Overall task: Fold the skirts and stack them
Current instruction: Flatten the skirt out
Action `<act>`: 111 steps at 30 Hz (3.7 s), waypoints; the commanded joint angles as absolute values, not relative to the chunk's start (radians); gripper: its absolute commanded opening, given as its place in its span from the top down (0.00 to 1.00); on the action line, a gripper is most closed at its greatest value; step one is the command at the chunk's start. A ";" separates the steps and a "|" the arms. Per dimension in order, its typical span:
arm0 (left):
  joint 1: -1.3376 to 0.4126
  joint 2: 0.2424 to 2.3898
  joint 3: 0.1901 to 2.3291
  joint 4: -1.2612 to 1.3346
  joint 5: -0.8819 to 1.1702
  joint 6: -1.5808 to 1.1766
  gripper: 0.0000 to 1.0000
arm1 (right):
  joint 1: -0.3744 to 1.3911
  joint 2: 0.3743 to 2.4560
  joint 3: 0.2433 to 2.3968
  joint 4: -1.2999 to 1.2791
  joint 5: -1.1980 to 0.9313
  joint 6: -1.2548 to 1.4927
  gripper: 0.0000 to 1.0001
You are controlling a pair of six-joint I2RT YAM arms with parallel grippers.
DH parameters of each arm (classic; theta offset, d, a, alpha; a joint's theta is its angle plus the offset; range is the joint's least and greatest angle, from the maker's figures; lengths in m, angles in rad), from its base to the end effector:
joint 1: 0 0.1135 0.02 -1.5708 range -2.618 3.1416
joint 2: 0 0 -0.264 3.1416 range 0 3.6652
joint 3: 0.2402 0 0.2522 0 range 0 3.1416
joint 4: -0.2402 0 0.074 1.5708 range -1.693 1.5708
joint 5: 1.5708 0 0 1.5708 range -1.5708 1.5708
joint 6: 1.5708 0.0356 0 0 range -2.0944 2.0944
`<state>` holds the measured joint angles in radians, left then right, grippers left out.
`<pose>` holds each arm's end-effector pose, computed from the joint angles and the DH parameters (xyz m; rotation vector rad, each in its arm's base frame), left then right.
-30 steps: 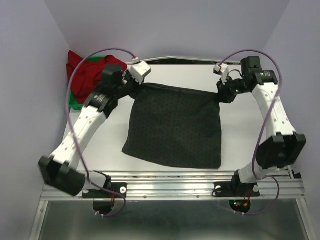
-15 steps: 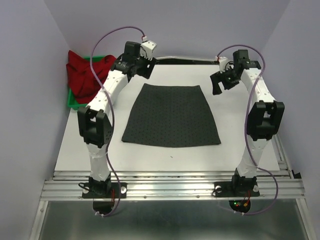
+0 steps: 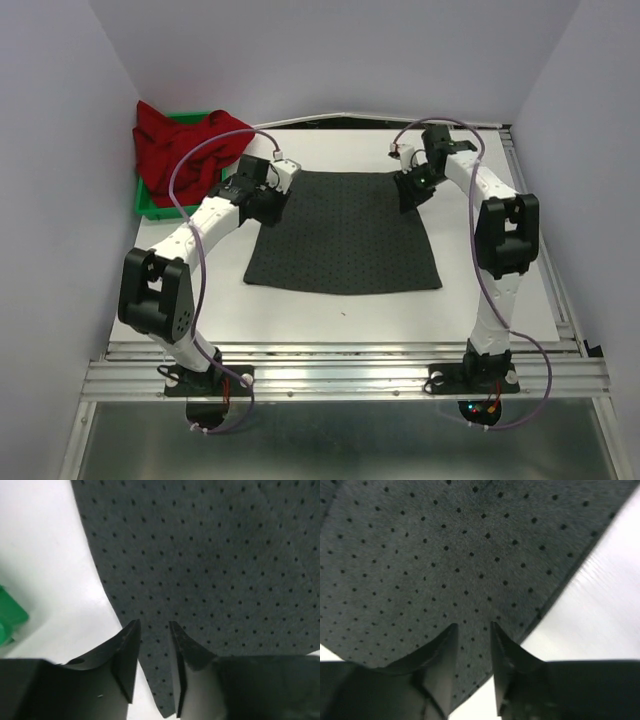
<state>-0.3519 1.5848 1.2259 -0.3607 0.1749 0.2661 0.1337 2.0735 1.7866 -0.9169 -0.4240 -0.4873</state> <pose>0.3322 -0.1286 0.2757 0.7822 2.1513 -0.2448 0.4315 0.0728 0.2337 -0.9172 2.5095 0.4785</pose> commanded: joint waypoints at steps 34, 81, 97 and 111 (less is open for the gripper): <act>-0.374 2.061 1.937 -0.405 0.296 0.328 0.18 | 0.436 1.601 1.339 -0.796 -0.461 -0.379 0.64; -0.664 1.907 1.238 -0.342 0.281 0.506 0.32 | 0.282 1.747 1.413 -0.767 -0.552 -0.298 0.93; -0.841 1.760 1.263 -0.458 0.359 0.538 0.27 | 0.084 1.890 1.584 -0.813 -0.431 -0.529 0.72; -0.496 1.925 1.730 -0.457 0.434 0.540 0.16 | 0.020 2.042 1.626 -0.951 -0.459 -0.669 0.57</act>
